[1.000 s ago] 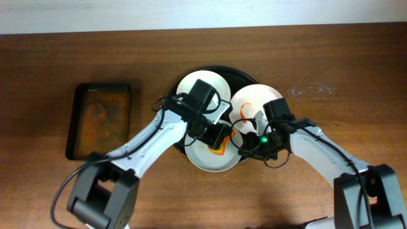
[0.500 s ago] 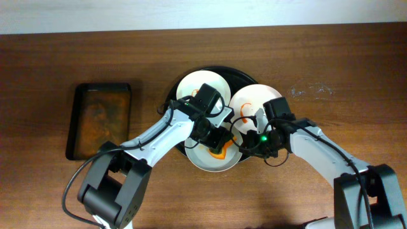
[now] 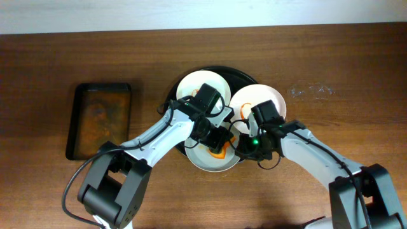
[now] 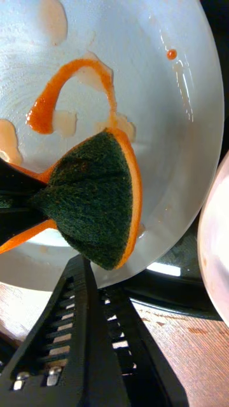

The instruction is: Clean dirty plates on tray and stack at the side

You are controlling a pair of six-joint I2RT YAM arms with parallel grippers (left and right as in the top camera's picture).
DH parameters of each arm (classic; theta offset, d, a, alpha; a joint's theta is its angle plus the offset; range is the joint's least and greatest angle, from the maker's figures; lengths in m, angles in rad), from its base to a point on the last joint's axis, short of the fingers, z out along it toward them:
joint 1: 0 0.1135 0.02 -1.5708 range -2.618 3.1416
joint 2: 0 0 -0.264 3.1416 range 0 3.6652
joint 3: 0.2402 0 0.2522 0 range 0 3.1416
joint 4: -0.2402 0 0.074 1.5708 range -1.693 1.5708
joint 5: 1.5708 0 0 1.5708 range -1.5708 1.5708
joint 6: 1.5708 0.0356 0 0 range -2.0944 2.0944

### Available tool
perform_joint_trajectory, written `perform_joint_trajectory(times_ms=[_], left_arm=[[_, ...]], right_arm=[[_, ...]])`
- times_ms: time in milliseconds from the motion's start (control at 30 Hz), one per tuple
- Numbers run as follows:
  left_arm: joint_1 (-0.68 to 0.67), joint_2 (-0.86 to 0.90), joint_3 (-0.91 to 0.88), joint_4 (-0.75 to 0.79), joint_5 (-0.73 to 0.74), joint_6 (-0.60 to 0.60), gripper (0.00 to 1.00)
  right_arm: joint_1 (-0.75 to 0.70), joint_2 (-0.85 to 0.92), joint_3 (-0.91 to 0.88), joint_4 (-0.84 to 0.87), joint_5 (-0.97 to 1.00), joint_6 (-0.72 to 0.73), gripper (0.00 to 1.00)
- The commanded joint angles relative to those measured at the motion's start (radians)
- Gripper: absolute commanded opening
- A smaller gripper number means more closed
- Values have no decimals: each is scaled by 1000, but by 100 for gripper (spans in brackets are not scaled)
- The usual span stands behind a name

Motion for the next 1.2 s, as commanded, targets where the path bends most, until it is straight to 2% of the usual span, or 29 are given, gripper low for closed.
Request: perform_joint_trajectory(times_ms=[0, 167, 467, 667, 767, 1067, 1167], left_arm=[[-9, 7, 22, 6, -6, -10, 1], [-9, 7, 22, 4, -25, -10, 1], [-9, 21, 21, -15, -76, -51, 1], [-18, 74, 21, -37, 65, -51, 1], [-35, 103, 21, -71, 74, -51, 1], [-1, 120, 21, -122, -315, -74, 1], [53, 120, 21, -121, -338, -73, 1]], right_arm=[[18, 7, -6, 5, 42, 24, 15], [18, 7, -6, 4, 47, 25, 4], [17, 7, -6, 3, 52, 32, 4], [17, 7, -6, 4, 55, 32, 4], [17, 7, -6, 4, 55, 32, 4], [17, 7, -6, -3, 55, 35, 4], [17, 7, -6, -3, 55, 36, 4]])
